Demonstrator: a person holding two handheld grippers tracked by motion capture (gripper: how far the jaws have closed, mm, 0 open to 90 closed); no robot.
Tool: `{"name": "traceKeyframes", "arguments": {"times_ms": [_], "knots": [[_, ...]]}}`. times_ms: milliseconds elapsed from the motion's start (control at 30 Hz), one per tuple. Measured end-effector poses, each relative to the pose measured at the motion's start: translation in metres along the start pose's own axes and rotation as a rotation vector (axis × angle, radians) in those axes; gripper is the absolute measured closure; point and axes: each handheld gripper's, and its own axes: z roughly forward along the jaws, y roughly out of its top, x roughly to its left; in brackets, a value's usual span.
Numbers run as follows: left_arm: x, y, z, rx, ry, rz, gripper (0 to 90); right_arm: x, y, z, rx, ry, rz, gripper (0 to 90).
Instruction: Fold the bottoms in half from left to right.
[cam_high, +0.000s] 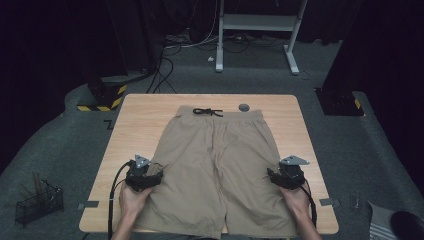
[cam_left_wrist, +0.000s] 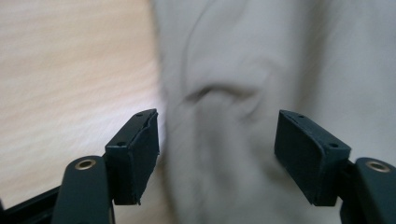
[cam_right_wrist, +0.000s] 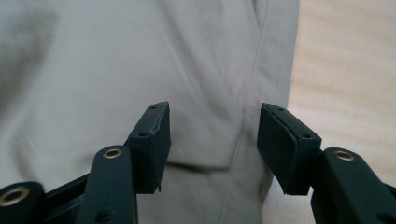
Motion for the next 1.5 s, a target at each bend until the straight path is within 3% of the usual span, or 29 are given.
{"name": "traceKeyframes", "arguments": {"times_ms": [167,200,333,467,700,1033,1100,1167,1267,1333,1500], "knots": [[-0.016,0.022,0.005,-0.065,-0.057,0.008,29.5,0.011,0.015,-0.002,-0.055,0.030,-0.003,44.4],[-0.021,0.026,0.010,-0.060,-0.060,0.020,29.2,0.016,0.022,0.003,-0.052,0.029,-0.025,44.8],[-0.034,0.032,0.034,-0.019,-0.066,0.023,29.1,0.018,0.025,0.018,-0.021,0.061,-0.008,44.3],[-0.033,0.026,0.041,0.014,-0.060,0.019,28.7,0.018,0.023,0.023,0.003,0.059,-0.007,44.0],[-0.030,0.011,0.035,-0.031,-0.048,0.059,29.1,0.019,0.015,0.020,-0.005,0.052,-0.018,43.9],[-0.028,0.001,0.024,-0.027,-0.049,0.053,28.5,0.019,-0.005,0.002,-0.023,0.061,-0.020,43.7],[-0.030,0.004,0.022,-0.009,-0.064,0.046,28.5,0.020,-0.003,0.001,-0.009,0.061,-0.023,43.4],[-0.031,0.010,0.020,-0.036,-0.081,0.034,28.7,0.020,-0.001,0.001,0.000,0.057,-0.020,43.3],[-0.035,0.024,0.023,-0.051,-0.100,0.023,29.4,0.022,0.012,-0.001,-0.031,0.076,0.000,43.1],[-0.038,0.035,0.029,-0.039,-0.102,0.023,29.1,0.026,0.026,0.002,-0.056,0.073,0.007,42.4],[-0.039,0.044,0.048,-0.043,-0.096,-0.003,29.4,0.030,0.037,0.019,-0.046,0.069,0.011,42.1]]}}
